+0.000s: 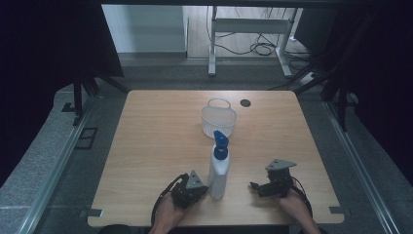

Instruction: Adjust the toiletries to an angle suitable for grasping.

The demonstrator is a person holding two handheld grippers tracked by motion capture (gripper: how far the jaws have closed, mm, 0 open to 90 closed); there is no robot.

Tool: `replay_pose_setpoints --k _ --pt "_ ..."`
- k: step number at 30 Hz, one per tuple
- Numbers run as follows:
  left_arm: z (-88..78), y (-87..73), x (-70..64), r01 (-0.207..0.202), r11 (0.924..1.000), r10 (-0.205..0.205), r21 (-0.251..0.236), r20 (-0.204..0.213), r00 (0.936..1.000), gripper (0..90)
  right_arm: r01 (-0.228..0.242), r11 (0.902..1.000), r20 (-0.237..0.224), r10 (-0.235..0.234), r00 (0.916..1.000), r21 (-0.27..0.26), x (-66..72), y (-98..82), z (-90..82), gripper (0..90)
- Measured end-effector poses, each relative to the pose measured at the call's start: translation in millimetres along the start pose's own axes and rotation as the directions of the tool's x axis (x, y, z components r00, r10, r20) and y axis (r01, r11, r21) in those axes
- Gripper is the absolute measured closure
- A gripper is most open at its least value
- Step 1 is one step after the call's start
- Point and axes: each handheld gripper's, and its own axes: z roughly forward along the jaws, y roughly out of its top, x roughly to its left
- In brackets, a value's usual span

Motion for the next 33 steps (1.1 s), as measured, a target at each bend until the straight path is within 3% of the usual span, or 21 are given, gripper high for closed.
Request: replay_pose_setpoints --k 33 --pt "10.9 13.5 -18.8 -0.023 0.9995 0.024 -0.023 0.062 0.9978 89.1 -0.001 1.0 0.001 0.001 1.0 -0.001 0.0 0.0 0.0 0.0"
